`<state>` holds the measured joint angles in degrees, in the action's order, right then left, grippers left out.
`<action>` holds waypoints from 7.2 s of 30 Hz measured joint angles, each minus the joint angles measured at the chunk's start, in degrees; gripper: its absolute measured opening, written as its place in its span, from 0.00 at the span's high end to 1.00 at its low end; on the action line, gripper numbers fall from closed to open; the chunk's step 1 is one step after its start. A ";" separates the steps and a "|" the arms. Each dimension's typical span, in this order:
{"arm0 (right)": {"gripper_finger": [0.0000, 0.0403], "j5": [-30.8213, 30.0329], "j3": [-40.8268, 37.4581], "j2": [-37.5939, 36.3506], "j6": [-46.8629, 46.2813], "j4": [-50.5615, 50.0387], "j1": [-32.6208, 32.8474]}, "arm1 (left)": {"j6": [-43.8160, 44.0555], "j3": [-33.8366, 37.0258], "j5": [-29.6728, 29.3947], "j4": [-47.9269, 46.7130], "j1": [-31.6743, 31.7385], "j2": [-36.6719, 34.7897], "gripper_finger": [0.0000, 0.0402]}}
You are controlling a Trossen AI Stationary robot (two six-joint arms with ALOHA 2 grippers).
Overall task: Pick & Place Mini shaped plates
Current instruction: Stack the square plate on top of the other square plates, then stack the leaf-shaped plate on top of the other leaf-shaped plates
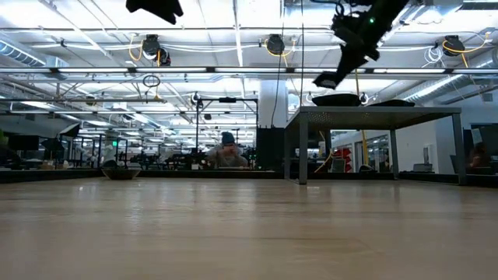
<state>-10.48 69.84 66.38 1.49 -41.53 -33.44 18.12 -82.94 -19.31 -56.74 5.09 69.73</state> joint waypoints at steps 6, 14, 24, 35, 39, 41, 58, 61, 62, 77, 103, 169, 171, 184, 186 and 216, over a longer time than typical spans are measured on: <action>1.00 0.00 0.00 0.05 -3.89 -1.83 -8.62 | -0.36 0.00 -2.35 4.73 1.60 0.00 0.60; 1.00 0.09 0.00 1.58 -9.56 -0.54 -15.55 | 0.05 0.00 -2.39 7.11 3.51 0.00 0.60; 1.00 1.79 0.00 4.44 -12.84 -0.30 -15.99 | 0.42 0.00 -2.36 7.07 3.57 0.00 0.60; 1.00 5.86 0.00 5.08 -13.89 0.16 -15.99 | 0.14 0.00 -2.29 6.90 3.57 0.00 0.60; 1.00 5.84 0.00 5.08 -13.89 -0.35 -15.99 | 0.05 0.00 -2.27 6.88 3.57 0.00 0.60; 1.00 5.85 -0.20 5.08 -13.89 -0.38 -15.97 | 0.05 0.00 -2.27 6.85 3.57 0.00 0.60; 0.98 6.15 -5.86 4.60 -14.21 4.54 -15.96 | 0.25 0.00 -2.25 6.85 3.57 0.00 0.60; 0.95 6.11 -5.89 3.81 -12.40 5.67 -15.94 | 0.42 0.00 -2.25 6.85 3.57 0.00 0.60; 0.94 6.08 -5.91 3.55 -11.68 5.97 -15.94 | 0.40 0.00 -2.25 6.85 3.57 0.00 0.60; 0.64 6.08 -5.95 -4.68 -6.03 7.51 -15.94 | 0.91 0.11 -4.82 6.94 3.55 0.00 0.60; 0.65 6.08 -5.90 -15.92 -0.56 14.79 -15.94 | 34.01 32.80 -4.37 -0.98 24.04 1.46 0.60; 0.65 6.10 -5.86 -13.61 3.46 16.76 -15.94 | 11.11 41.27 -0.28 29.47 33.72 21.07 0.96; 0.65 6.11 -5.86 -13.61 1.97 16.68 -15.94 | 11.14 41.33 1.07 29.27 32.87 19.79 0.95; 0.65 15.32 -5.86 -13.42 1.57 16.49 -13.93 | 0.62 36.91 7.21 30.00 19.84 5.15 0.98; 0.65 18.71 -5.86 -13.00 2.37 16.93 -12.23 | -2.84 36.33 7.54 31.05 16.98 3.71 0.97; 0.65 0.71 -5.90 3.09 1.91 34.53 25.15 | -39.47 36.11 7.28 54.62 -4.89 25.65 0.96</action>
<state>-9.77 63.94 69.47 3.39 -7.00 -8.29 -21.35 -46.83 -12.03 -2.12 0.20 95.39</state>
